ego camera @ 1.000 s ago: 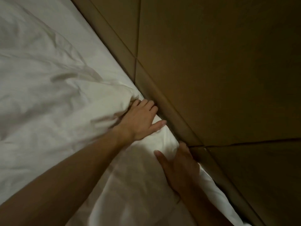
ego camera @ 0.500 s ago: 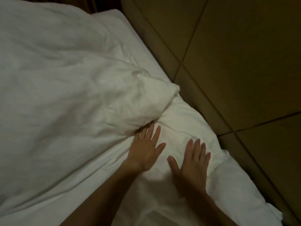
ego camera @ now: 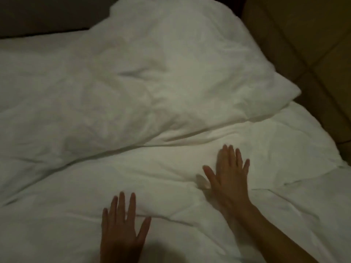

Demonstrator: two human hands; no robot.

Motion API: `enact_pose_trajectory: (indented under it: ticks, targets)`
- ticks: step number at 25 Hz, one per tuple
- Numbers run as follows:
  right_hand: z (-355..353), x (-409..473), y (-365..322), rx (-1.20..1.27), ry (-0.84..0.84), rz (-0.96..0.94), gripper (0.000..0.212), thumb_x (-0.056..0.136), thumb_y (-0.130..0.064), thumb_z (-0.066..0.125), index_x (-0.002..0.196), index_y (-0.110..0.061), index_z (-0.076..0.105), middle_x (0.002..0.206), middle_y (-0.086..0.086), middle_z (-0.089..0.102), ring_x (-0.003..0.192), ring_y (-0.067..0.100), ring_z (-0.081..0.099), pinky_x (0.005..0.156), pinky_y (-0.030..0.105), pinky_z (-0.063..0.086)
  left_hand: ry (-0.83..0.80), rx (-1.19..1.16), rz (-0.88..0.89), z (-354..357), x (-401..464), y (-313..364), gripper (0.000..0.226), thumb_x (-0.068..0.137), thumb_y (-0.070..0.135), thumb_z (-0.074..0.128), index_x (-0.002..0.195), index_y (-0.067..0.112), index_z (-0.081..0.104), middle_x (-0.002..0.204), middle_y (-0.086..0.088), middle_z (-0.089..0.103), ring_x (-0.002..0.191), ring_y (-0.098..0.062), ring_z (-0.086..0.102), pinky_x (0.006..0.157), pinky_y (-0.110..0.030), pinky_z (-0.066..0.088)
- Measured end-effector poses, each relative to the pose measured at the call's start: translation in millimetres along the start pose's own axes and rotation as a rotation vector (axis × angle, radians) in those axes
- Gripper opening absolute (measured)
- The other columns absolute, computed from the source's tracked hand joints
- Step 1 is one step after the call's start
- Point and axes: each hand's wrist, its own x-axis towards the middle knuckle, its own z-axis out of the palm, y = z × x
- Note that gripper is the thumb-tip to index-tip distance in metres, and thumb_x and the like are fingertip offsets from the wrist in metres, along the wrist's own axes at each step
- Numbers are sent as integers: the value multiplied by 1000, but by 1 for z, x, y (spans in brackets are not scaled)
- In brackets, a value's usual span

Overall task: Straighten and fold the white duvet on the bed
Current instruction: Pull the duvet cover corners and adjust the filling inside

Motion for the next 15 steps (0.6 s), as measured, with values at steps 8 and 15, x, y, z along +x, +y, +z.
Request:
enact_pose_trajectory:
  ticks: [8,15]
  targets:
    - [7,-133,-253,59,-69,-322,113,78,-90,2,161,-14,2,169,9,2,155,22,-8,125,48,-8,324,-197,-148,-116,-69,-152,81,93,72,14,157,23,20,162,-10,21,150,-26,18,122,-45,12]
    - [-39,-233,-415,127,-127,-501,107,81,-88,15,161,-16,12,165,11,20,152,24,14,125,43,11,496,-422,-305,-253,-187,-300,82,89,73,20,156,25,21,159,-5,30,144,-25,29,118,-44,24]
